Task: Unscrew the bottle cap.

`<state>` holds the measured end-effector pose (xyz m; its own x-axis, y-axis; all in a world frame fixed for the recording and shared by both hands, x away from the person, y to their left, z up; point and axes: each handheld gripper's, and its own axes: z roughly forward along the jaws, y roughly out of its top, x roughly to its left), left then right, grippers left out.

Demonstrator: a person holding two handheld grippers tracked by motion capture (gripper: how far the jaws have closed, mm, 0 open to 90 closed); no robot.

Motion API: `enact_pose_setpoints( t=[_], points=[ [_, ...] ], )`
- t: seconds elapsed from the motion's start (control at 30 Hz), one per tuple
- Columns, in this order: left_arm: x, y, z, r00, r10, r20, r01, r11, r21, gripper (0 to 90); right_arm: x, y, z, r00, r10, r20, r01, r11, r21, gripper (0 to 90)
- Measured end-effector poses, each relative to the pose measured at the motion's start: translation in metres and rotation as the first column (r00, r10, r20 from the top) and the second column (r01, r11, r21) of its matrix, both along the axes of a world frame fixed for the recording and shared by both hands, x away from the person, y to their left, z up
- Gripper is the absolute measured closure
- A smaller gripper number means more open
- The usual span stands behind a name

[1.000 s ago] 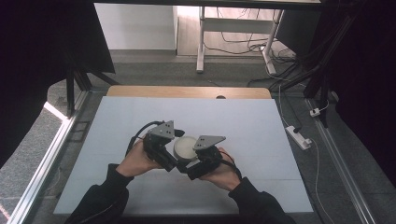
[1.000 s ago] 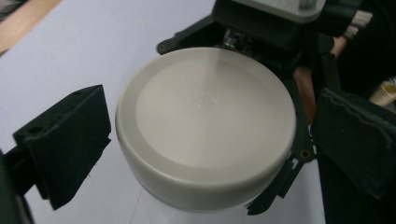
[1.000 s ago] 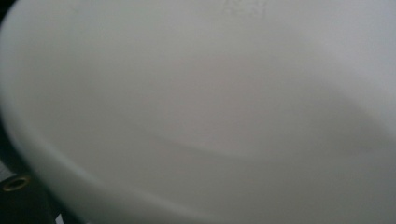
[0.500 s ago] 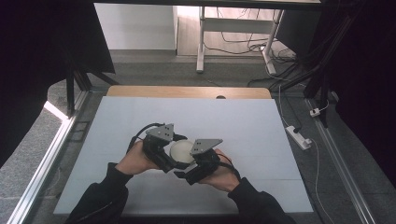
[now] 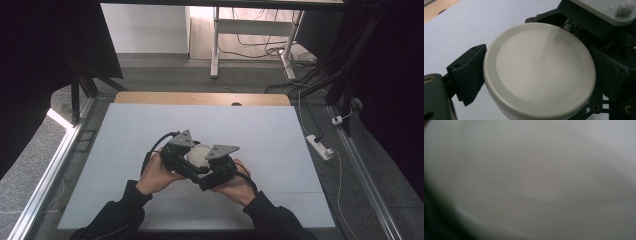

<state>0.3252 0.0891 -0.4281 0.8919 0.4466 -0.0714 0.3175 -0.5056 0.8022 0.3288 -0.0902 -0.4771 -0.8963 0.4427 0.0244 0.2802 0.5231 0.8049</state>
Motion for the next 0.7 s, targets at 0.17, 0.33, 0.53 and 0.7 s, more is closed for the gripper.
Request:
enact_pose_setpoints(
  t=[0.17,0.33,0.53,0.7],
  points=[
    [-0.0003,0.0011,0.0016,0.9999,0.010,0.004,-0.010,0.9999,0.005,8.1,0.0004,0.0000,0.0001,1.0000,-0.004,0.002,0.004,1.0000,0.000,6.6],
    [-0.0011,0.0019,0.0036,0.9999,0.013,0.007,-0.013,0.9999,0.000,8.1,0.0005,0.0003,-0.0011,1.0000,-0.001,0.006,0.001,1.0000,-0.009,6.6],
    [-0.0021,0.0033,0.0062,0.9998,0.010,0.015,-0.010,0.9999,0.005,8.2,0.0006,0.0005,-0.0017,1.0000,0.004,0.003,-0.004,1.0000,-0.003,6.6],
    [-0.0033,0.0036,0.0079,0.9996,0.014,0.024,-0.014,0.9999,0.008,8.2,0.0004,0.0003,-0.0016,1.0000,0.007,0.000,-0.007,1.0000,0.002,6.6]
  ],
)
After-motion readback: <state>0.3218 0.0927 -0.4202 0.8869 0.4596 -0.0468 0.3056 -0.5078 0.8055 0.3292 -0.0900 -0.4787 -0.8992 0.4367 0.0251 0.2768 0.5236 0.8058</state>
